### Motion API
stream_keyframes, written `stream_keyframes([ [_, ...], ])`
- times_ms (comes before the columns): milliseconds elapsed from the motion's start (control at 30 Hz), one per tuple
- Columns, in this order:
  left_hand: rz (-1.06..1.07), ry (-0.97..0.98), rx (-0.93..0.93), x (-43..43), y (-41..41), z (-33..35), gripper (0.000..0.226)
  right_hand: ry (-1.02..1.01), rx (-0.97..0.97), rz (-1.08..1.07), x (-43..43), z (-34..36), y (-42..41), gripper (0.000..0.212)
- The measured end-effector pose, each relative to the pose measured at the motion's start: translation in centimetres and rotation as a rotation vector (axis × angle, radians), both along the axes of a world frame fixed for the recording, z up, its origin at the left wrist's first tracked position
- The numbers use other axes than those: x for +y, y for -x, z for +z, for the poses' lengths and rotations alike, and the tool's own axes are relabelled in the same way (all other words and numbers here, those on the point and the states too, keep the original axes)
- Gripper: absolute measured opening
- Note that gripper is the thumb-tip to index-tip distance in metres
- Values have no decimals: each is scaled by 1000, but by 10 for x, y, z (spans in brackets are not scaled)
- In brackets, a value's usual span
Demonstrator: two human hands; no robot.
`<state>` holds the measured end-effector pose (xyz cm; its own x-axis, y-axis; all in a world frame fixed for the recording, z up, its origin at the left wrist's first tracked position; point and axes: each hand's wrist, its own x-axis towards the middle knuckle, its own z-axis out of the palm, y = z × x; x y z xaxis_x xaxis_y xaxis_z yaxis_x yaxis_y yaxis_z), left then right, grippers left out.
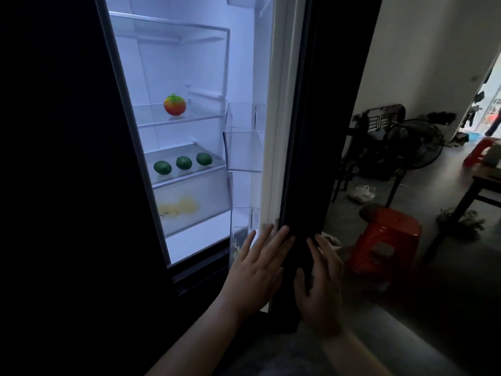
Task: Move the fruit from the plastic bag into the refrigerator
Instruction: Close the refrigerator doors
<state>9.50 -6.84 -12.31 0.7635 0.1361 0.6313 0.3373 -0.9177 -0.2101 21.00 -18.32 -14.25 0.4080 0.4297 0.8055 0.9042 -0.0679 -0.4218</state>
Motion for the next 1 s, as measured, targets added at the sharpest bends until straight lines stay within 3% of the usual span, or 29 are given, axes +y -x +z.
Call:
stream_keyframes([
  [300, 141, 130, -114, 16, 37, -10, 67, 24, 69, 188, 28, 2, 30, 54],
  [600, 233, 166, -65, 47, 74, -6, 59, 161, 29, 367, 75, 12, 67, 56],
  [733, 317, 189, -36, 65, 97, 0, 59, 298, 18, 376, 104, 12, 68, 68],
  [1000, 392, 173, 29, 98, 116, 12, 59, 382, -84, 420, 143, 15, 62, 62],
])
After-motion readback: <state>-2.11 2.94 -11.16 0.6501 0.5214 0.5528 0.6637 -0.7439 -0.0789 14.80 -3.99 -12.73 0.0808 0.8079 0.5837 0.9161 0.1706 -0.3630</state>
